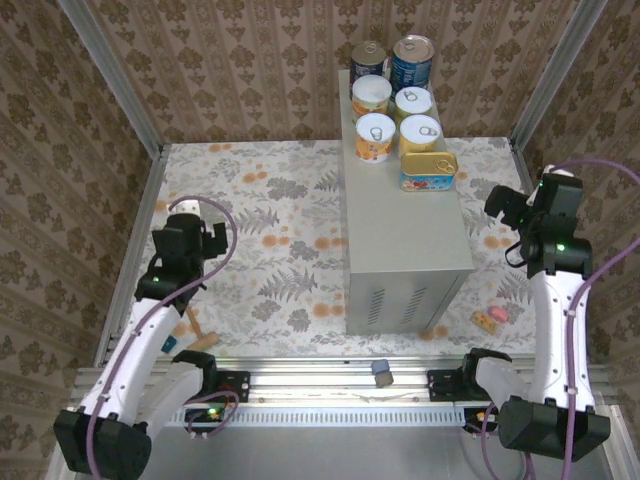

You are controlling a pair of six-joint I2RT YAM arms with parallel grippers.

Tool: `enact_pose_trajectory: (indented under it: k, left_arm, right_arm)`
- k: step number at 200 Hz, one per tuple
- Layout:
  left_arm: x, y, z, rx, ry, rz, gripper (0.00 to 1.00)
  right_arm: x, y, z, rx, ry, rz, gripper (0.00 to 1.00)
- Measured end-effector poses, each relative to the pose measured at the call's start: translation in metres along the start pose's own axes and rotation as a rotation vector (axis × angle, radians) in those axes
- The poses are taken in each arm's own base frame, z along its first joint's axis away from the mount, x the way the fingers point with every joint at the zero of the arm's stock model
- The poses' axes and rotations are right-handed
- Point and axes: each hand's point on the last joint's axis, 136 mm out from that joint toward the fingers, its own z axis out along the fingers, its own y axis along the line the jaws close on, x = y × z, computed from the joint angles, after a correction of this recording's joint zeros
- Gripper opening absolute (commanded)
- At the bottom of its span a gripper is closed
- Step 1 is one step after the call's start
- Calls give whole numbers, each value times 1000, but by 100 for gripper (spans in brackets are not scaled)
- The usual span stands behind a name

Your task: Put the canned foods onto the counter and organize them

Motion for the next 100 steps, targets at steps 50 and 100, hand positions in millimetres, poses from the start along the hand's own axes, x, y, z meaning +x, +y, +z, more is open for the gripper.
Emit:
enact_pose_trajectory:
  k: [50, 100]
  left_arm:
    - [62, 9, 41, -79, -24, 17, 100]
    - [60, 5, 63, -98, -77, 29, 100]
  right_arm:
    - [65, -4, 93, 76, 123, -45, 100]
    - [113, 44, 168, 49, 178, -238, 100]
